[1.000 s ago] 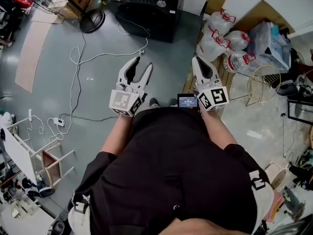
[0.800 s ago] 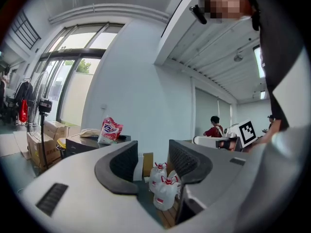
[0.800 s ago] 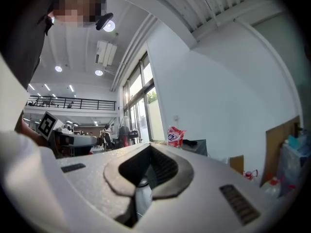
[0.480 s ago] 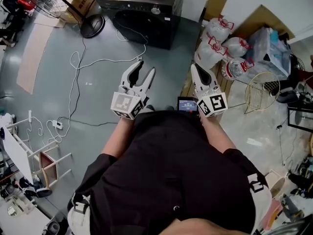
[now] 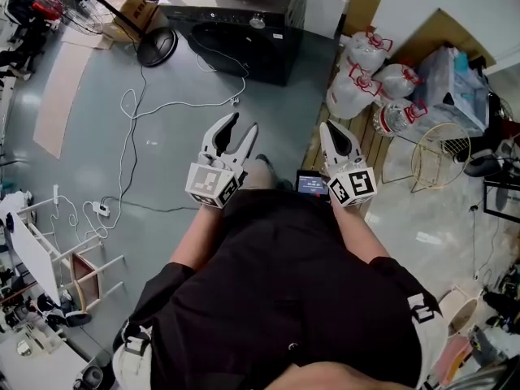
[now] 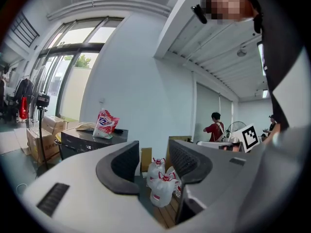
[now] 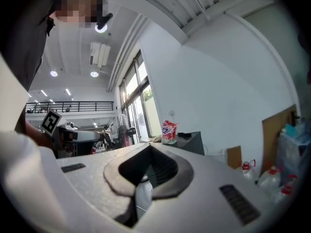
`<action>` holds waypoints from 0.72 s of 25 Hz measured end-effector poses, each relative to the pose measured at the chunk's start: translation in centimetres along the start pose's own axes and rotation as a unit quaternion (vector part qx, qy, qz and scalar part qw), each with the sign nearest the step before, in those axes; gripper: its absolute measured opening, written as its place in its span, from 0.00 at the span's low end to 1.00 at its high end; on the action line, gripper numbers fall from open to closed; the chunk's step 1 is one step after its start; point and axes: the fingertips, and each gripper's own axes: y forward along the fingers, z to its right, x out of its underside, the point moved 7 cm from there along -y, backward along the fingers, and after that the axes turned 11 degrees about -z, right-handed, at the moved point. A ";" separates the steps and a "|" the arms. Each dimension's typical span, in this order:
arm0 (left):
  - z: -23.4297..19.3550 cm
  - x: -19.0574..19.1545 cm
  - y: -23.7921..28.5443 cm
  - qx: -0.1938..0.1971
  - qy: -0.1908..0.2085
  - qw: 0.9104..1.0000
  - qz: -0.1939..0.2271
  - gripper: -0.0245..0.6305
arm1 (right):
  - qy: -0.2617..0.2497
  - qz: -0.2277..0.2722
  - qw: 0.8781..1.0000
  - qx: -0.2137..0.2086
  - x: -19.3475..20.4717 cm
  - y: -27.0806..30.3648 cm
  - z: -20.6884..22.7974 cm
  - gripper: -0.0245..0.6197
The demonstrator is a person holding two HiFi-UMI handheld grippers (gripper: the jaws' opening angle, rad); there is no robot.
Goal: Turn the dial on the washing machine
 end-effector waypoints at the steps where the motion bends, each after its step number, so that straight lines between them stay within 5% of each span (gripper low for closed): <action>1: -0.3 0.1 0.3 0.000 0.001 1.000 -0.003 0.32 | 0.001 -0.003 1.000 0.000 0.2 0.3 0.2 0.04; 7: -3.9 1.1 3.4 -0.005 -0.026 1.000 0.001 0.32 | -0.015 -0.014 1.000 0.002 -0.5 3.6 1.6 0.04; 18: -14.3 -1.4 13.4 0.017 -0.031 0.999 -0.007 0.33 | -0.062 -0.038 0.997 0.017 -7.7 15.5 6.7 0.04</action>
